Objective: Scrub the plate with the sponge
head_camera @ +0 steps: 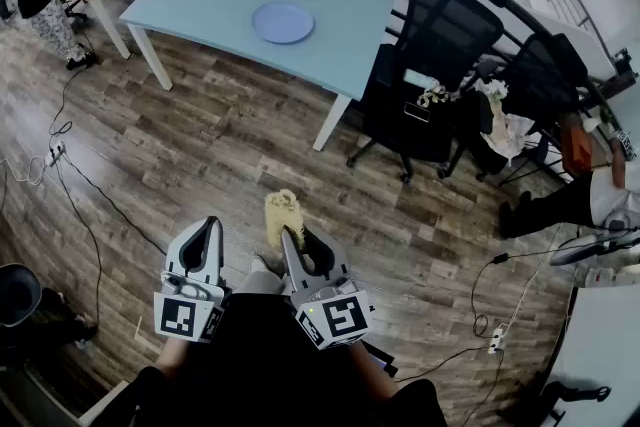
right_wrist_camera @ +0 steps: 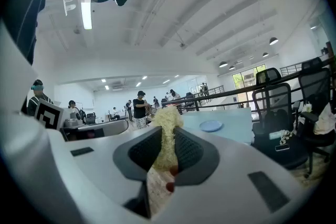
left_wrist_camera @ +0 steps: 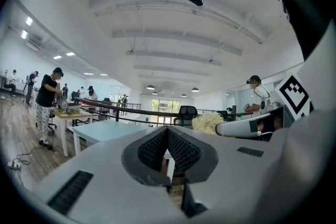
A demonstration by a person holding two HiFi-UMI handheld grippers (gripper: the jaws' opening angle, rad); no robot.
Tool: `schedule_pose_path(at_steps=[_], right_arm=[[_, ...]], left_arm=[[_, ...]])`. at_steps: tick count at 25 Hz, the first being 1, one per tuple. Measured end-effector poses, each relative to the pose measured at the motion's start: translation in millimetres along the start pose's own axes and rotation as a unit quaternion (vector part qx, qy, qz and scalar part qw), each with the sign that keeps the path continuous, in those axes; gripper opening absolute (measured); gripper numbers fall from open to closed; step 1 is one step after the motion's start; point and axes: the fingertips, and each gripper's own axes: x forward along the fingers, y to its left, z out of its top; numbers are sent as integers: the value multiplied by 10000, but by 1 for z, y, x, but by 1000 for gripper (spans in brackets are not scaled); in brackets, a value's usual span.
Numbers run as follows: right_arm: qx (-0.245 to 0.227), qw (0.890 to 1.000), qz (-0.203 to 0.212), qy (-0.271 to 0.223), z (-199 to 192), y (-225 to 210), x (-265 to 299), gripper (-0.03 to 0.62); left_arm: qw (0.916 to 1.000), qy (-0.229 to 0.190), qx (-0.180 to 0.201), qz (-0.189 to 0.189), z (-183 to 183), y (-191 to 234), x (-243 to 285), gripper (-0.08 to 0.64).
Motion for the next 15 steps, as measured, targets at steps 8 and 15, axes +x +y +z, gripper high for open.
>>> schedule_pose_path(at_steps=[8, 15], right_arm=[[35, 10000, 63, 14, -3, 4, 10, 71], [34, 9999, 81, 55, -6, 4, 13, 71]], left_arm=[[9999, 23, 45, 140, -3, 10, -1, -2], [9998, 122, -32, 143, -7, 14, 3, -2]])
